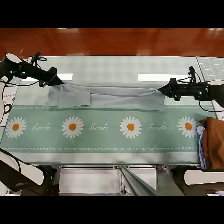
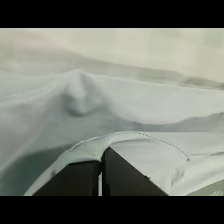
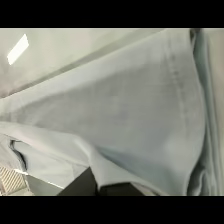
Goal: Fold the shirts.
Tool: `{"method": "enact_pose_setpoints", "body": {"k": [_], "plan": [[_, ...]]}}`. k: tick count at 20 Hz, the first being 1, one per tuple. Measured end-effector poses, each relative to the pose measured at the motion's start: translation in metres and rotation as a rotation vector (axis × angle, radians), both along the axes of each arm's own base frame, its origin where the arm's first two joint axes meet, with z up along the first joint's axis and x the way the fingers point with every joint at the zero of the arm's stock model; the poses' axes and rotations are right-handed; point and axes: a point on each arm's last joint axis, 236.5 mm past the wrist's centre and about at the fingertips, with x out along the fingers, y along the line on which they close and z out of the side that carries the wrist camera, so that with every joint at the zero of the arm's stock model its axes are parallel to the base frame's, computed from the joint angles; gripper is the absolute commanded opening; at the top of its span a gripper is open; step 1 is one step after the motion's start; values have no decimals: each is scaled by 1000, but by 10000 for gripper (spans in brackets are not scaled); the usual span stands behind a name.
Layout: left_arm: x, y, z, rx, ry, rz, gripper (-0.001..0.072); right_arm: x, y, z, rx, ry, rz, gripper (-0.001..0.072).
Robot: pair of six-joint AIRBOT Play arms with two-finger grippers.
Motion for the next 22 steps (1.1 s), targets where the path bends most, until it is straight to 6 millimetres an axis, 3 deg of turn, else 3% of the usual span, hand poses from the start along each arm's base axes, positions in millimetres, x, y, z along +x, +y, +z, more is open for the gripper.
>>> {"method": "enact_pose_setpoints", "body": {"k": [1, 5, 7, 10, 12, 14, 16, 19, 22], "plan": [[1, -1, -2, 1, -1, -5, 505, 2, 0, -4, 3, 5, -8, 417], [-1, 8, 11, 14, 3, -36, 505, 9, -17, 2, 36, 17, -58, 413], [-2, 36, 29, 74, 0, -1, 505, 8, -36, 23, 72, 2, -70, 413], [3, 72, 89, 130, -120, 86, 505, -8, -70, 66, 61, -56, -77, 413], [7, 79, 140, 155, -261, 122, 505, -27, -93, 79, -45, -68, -85, 414], [-5, 75, 173, 188, -355, 122, 505, -50, -112, 71, -163, -25, -128, 418], [-26, 60, 189, 202, -413, 117, 505, -69, -123, 53, -228, 22, -173, 421], [-63, 30, 182, 204, -453, 118, 505, -80, -121, 23, -229, 67, -208, 422], [-98, -1, 160, 189, -462, 108, 505, -75, -104, -3, -168, 89, -200, 422]]}}
